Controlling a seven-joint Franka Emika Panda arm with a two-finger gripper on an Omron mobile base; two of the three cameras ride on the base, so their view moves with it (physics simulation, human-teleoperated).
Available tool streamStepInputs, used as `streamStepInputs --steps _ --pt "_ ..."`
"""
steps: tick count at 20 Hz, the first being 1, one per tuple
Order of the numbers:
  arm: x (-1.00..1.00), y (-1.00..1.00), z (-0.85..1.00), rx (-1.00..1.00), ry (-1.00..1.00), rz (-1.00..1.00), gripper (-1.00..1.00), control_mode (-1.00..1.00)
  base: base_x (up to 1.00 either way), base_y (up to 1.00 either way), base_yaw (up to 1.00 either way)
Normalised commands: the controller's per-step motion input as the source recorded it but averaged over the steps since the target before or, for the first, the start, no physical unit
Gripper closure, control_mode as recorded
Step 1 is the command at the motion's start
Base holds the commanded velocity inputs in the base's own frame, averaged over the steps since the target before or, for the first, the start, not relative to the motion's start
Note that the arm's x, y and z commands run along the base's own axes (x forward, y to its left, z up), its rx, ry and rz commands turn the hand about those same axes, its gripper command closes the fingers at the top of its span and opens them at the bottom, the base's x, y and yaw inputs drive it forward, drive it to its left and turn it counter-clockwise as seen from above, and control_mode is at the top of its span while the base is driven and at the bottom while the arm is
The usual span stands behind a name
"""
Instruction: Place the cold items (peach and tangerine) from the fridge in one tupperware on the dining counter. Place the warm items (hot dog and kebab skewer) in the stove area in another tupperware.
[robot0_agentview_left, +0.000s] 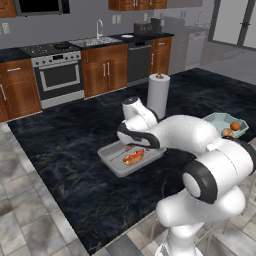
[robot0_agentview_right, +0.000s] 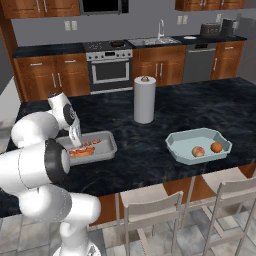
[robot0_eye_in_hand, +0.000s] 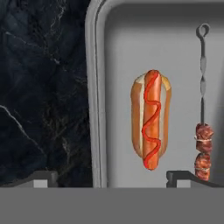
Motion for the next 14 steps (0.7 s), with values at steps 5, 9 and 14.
streamStepInputs --steps 5,9,14 --pt "-0.62 -0.2 0.63 0.05 -0.05 -0.02 -1.0 -1.0 0.0 0.0 0.0" --pt "-0.78 -0.11 0.57 0.07 -0.1 -0.03 -1.0 -1.0 0.0 0.0 0.0" --pt "-0.88 -0.05 0.43 0.09 -0.12 -0.07 -1.0 -1.0 0.0 0.0 0.0"
